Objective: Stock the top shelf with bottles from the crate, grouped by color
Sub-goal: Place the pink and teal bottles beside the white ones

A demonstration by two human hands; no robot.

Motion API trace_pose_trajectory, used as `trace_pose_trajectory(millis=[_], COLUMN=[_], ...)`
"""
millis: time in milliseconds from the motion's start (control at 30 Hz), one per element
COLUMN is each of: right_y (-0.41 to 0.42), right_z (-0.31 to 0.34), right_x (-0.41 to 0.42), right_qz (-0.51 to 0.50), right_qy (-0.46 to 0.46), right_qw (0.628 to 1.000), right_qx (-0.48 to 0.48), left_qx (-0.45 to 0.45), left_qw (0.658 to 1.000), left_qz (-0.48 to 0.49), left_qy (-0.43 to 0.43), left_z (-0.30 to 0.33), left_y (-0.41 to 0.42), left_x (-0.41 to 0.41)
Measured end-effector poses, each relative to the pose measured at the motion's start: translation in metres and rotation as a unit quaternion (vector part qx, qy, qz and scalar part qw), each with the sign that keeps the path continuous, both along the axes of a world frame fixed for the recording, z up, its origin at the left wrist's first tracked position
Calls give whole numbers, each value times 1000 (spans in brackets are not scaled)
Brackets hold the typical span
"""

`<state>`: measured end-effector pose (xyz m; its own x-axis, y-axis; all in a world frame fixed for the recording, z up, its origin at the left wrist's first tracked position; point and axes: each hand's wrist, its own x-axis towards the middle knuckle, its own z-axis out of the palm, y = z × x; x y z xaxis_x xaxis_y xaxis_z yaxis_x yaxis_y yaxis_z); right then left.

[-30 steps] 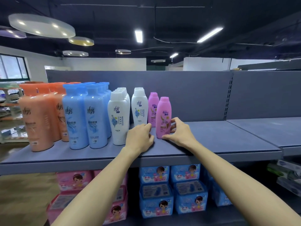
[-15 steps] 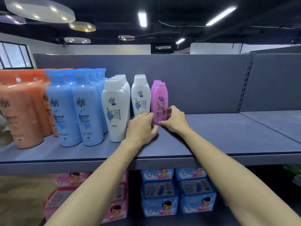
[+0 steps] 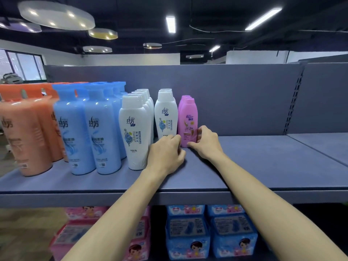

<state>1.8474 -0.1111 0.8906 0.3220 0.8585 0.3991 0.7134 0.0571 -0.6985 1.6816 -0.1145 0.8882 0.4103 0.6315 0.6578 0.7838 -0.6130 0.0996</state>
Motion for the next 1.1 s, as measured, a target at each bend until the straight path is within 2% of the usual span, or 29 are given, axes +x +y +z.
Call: trace_pose_trajectory(millis=[300, 533, 633, 767, 967, 1100], right_y=[-7, -19, -29, -49, -89, -117], right_z=[0, 0, 7, 14, 24, 27], right_x=[-2, -4, -12, -27, -38, -59], right_qz=[-18, -39, -68, -89, -18, 24], right_qy=[-6, -48, -122, -229, -333, -408], right_qw=[1000, 998, 989, 969, 943, 913], right_qx=[-4, 18, 41, 31, 3, 12], left_qx=[17, 54, 74, 91, 120, 135], left_qw=[1000, 998, 996, 991, 987, 984], left_qz=[16, 32, 37, 44, 37, 18], left_qy=[3, 6, 23, 87, 99, 116], left_z=[2, 2, 5, 13, 21, 26], left_y=[-5, -5, -10, -30, -71, -89], left_x=[-2, -2, -2, -6, -31, -47])
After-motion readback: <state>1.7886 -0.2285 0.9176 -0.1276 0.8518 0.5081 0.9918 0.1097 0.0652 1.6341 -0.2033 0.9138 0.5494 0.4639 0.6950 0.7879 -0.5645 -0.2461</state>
